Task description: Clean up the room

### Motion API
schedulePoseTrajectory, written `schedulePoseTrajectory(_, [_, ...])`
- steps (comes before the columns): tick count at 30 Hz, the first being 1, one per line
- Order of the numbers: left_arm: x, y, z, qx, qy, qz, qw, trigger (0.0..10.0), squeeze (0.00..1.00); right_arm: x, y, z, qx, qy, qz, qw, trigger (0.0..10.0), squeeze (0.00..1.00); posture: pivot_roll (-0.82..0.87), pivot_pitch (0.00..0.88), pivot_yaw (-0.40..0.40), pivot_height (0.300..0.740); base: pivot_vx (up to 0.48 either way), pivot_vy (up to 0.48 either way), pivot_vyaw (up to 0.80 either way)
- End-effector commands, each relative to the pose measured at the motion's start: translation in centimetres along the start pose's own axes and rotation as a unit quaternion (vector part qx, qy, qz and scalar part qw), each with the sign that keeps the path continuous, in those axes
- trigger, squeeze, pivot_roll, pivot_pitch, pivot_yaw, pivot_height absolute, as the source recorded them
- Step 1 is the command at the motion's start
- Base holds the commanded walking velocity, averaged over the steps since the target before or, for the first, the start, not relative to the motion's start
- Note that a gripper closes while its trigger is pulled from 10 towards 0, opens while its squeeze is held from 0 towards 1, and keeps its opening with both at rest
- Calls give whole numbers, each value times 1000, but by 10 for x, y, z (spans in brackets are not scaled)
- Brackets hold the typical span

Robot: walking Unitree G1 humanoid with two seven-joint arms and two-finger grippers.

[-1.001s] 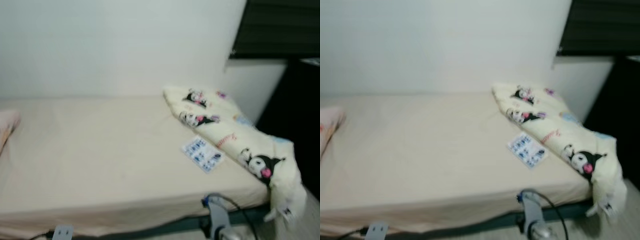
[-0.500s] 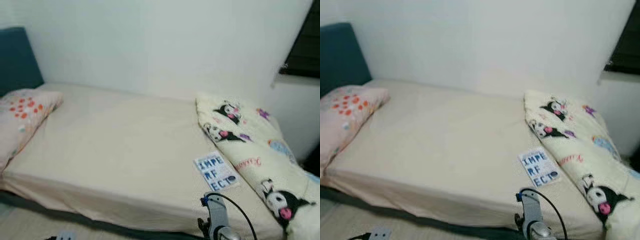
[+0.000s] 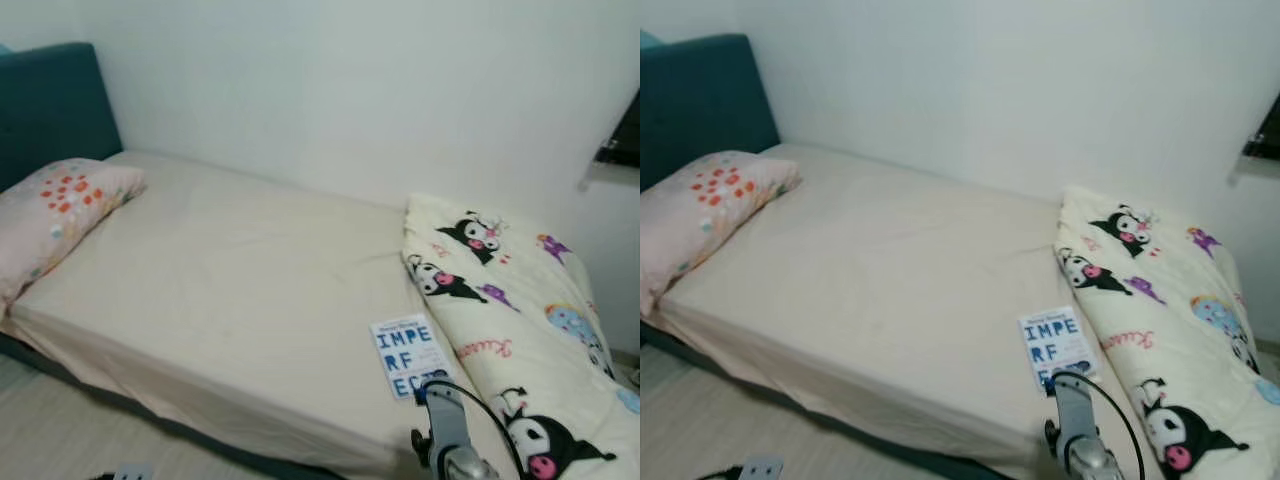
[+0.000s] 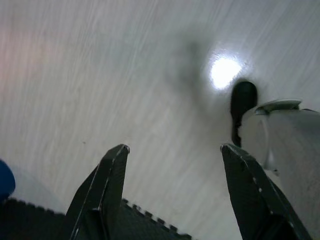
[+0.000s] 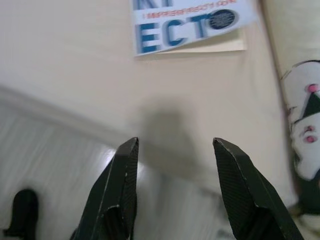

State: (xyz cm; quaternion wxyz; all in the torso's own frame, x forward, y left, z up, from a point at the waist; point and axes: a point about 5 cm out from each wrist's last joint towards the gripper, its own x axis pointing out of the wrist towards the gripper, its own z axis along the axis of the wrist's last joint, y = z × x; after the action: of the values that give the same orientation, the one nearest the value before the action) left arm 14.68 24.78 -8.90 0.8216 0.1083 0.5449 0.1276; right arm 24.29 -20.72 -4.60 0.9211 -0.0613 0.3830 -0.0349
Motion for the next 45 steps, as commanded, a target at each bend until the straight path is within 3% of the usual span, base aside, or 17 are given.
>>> schedulePoseTrajectory(1, [0, 0, -3, 4, 5, -3, 1000, 10000, 0, 0, -5, 0, 13, 2, -10, 1000, 10000, 0, -75, 0, -33, 740, 0, -469, 0])
schedulePoseTrajectory(9, [0, -4, -4, -7, 4, -14, 1000, 10000, 0, 1, -10, 8, 20, 2, -20, 1000, 10000, 0, -81, 0, -36, 730, 0, -196, 0])
schedulePoseTrajectory(14, [-1, -6, -5, -6, 5, -18, 1000, 10000, 0, 3, -4, 16, 45, -15, 18, 999, 10000, 0, -81, 0, -37, 710, 0, 0, 0])
schedulePoseTrajectory(17, [-1, -6, -5, -2, 7, -20, 1000, 10000, 0, 3, 9, 30, 39, -41, 83, 995, 10000, 0, -89, 0, -32, 695, 0, 0, 0])
schedulePoseTrajectory(26, [-1, -5, -5, 3, 6, -20, 1000, 10000, 0, 4, 18, 57, 75, -83, 139, 984, 10000, 0, -91, 0, -29, 670, 0, 0, 0])
schedulePoseTrajectory(28, [0, -5, -4, 6, 3, -21, 1000, 10000, 0, 4, 28, 69, 76, -94, 169, 978, 10000, 0, -91, 0, -28, 655, 0, 0, 0])
schedulePoseTrajectory(32, [0, -5, -3, 17, 0, -22, 1000, 10000, 0, 4, 30, 75, 89, -101, 170, 976, 10000, 0, -91, 0, -27, 645, 0, 0, 0])
schedulePoseTrajectory(33, [0, -5, -2, 28, -3, -23, 999, 10000, 0, 4, 29, 78, 118, -107, 169, 973, 10000, 0, -88, 0, -27, 640, 0, 0, 0])
schedulePoseTrajectory(34, [0, -5, -2, 28, -3, -23, 999, 10000, 0, 4, 29, 78, 118, -107, 169, 973, 10000, 0, -88, 0, -27, 640, 0, 0, 0])
schedulePoseTrajectory(37, [-1, -13, 12, 43, -40, -44, 997, 10000, 0, 4, 24, 85, 203, -120, 167, 957, 10000, 0, -84, 0, -24, 625, 0, 0, 0])
schedulePoseTrajectory(42, [-2, -16, 23, 35, -68, -56, 996, 10000, 0, 4, 22, 86, 224, -123, 165, 953, 10000, 0, -86, 0, -19, 615, 0, 0, 0])
schedulePoseTrajectory(44, [-3, -17, 45, 38, -109, -53, 992, 10000, 0, 4, 16, 87, 251, -130, 156, 947, 10000, 0, -77, 0, -19, 605, 0, 0, 0])
schedulePoseTrajectory(45, [-3, -17, 45, 38, -109, -53, 992, 10000, 0, 4, 16, 87, 251, -130, 156, 947, 10000, 0, -77, 0, -19, 605, 0, 0, 0])
